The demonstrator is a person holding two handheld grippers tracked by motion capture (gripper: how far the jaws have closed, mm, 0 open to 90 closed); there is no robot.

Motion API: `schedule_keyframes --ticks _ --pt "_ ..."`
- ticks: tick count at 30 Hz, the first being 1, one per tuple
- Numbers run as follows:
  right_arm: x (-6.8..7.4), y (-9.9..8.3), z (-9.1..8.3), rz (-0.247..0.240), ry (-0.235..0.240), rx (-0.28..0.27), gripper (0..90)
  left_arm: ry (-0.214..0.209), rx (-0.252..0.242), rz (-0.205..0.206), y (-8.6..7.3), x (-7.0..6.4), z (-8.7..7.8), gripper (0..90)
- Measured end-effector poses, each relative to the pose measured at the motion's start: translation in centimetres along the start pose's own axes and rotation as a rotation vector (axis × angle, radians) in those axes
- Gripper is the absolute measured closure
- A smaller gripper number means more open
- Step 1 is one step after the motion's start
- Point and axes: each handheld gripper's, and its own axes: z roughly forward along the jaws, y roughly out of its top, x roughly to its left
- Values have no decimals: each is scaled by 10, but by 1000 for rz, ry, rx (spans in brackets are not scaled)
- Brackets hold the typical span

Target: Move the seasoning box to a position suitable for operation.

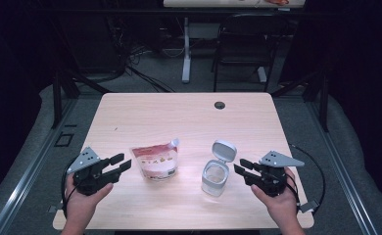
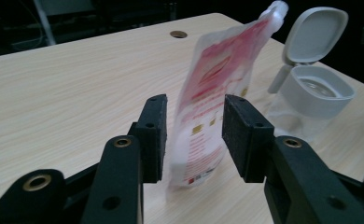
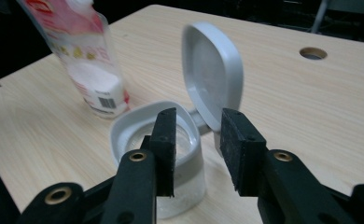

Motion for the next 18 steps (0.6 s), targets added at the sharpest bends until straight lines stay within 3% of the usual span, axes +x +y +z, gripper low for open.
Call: schedule_keyframes --ticks 7,13,18 --pt "10 17 11 -41 44 9 601 10 22 12 12 -3 14 632" --pt "24 34 33 -88 90 4 599 25 36 21 15 -3 24 659" --pt "33 41 49 -123 102 9 600 23 37 24 15 0 25 660"
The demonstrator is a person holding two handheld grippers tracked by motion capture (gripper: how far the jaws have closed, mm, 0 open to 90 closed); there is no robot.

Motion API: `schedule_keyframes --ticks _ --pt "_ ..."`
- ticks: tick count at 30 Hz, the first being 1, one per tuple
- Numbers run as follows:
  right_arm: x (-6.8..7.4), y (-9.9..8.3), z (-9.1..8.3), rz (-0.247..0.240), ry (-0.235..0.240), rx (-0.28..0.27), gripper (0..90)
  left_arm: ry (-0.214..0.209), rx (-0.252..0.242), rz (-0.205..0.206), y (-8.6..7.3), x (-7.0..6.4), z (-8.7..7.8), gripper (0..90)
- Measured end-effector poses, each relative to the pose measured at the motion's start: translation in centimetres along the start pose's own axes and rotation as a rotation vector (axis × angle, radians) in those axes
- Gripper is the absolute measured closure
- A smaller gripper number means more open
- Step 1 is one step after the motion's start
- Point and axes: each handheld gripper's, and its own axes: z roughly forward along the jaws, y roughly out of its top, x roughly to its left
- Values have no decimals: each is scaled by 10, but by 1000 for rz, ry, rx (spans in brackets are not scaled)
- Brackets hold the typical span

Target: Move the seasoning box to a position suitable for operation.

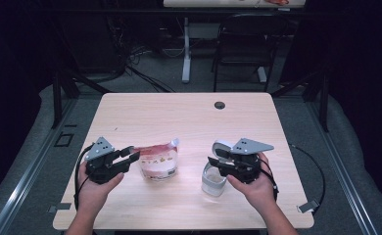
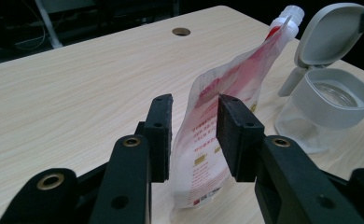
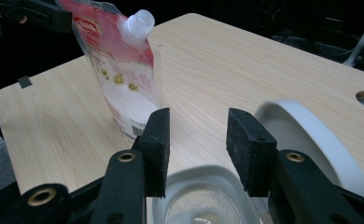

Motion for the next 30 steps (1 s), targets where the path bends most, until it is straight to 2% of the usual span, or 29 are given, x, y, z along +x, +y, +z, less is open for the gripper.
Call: schedule_keyframes --ticks 1,5,7,17,21,24,30 --pt "2 4 7 -8 7 -5 599 -6 -3 0 -1 1 0 660" --pt "2 9 17 -11 19 -23 576 -15 -3 -6 -2 2 0 667" --pt "2 13 25 -3 38 -13 554 -10 -3 -9 -4 4 0 667" --pt "4 20 45 -5 65 7 562 -9 -1 -10 -5 5 2 651" --pt "7 25 57 -13 85 -4 541 -12 -6 -19 -5 6 2 644" --pt "9 27 66 -33 82 10 513 -14 -2 -19 -6 6 2 640" --pt "15 31 78 -44 92 10 504 -14 1 -25 -7 8 2 632"
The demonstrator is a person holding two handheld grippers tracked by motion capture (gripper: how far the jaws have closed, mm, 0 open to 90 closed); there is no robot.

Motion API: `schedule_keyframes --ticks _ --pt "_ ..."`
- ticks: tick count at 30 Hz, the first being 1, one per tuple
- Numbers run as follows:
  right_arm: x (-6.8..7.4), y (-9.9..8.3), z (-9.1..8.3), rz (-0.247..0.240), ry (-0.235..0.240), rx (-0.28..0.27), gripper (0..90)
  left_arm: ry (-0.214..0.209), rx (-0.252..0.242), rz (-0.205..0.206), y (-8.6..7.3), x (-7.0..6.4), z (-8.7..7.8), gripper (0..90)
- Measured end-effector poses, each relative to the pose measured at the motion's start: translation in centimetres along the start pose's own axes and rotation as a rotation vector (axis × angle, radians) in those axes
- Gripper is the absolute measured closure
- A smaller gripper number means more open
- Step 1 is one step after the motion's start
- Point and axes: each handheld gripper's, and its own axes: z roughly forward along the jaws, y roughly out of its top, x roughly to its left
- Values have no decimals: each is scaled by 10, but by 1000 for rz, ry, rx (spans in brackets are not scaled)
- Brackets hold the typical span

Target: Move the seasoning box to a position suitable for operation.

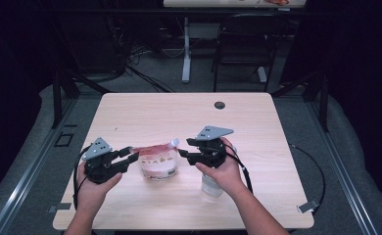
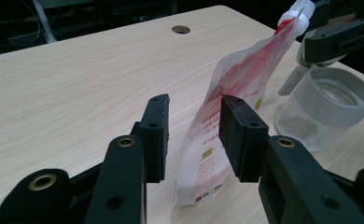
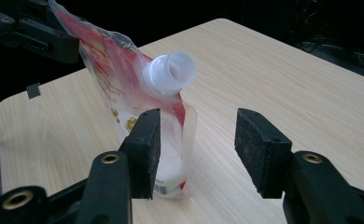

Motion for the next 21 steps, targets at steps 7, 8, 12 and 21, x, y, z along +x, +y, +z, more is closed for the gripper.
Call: schedule_keyframes --ticks 7,8,12,21 --pt "0 3 11 1 8 -7 471 -5 6 4 0 0 0 636" --pt "0 3 11 1 8 -7 471 -5 6 4 0 0 0 637" --pt "5 5 16 -14 32 -6 467 -10 1 -1 0 0 1 657" --pt "12 6 16 -23 40 -13 583 -17 12 17 2 -3 3 749"
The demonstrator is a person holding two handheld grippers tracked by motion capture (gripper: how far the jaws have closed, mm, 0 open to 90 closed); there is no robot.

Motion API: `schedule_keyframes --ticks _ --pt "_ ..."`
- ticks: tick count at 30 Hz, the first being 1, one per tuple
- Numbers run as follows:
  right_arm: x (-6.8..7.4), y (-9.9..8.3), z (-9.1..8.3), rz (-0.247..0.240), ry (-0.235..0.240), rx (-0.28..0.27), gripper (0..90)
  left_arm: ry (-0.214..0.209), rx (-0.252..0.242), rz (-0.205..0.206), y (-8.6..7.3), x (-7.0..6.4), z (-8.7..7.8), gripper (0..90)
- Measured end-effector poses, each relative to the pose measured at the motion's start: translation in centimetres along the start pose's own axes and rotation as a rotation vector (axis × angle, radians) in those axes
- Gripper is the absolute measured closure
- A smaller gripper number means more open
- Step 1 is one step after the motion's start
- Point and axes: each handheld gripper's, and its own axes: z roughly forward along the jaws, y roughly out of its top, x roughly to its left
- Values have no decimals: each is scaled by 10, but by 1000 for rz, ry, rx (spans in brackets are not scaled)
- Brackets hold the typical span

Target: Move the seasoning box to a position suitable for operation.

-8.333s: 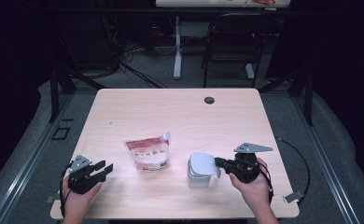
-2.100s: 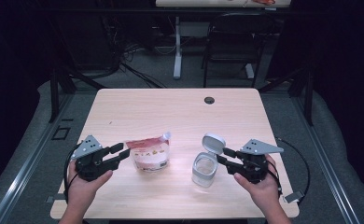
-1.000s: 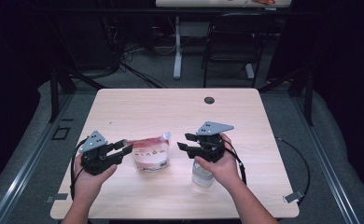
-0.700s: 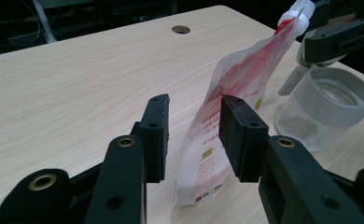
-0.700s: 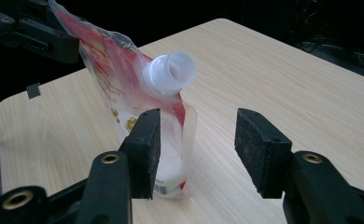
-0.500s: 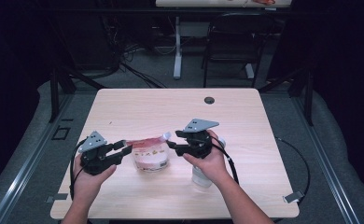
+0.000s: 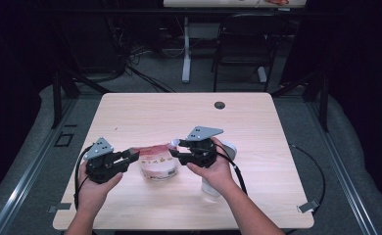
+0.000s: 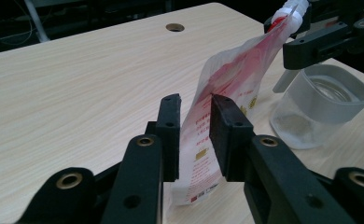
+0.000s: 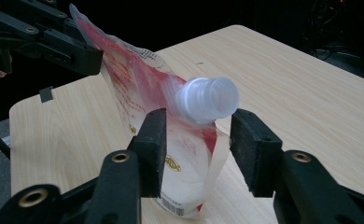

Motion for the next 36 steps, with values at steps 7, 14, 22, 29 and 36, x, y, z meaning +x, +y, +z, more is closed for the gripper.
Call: schedule_keyframes --ticks 7,14,22,29,36 --pt "1 1 -3 -10 -5 11 615 11 15 13 4 0 2 809" --pt "3 -1 -15 -30 -24 36 652 13 18 48 9 -8 7 891" --pt "6 -5 -35 -14 14 11 677 -24 17 57 12 -16 12 900" --pt "7 -8 -49 -18 2 27 679 -72 12 58 13 -22 17 900" --pt "7 -8 -53 -5 21 54 680 -87 -4 55 12 -20 20 887"
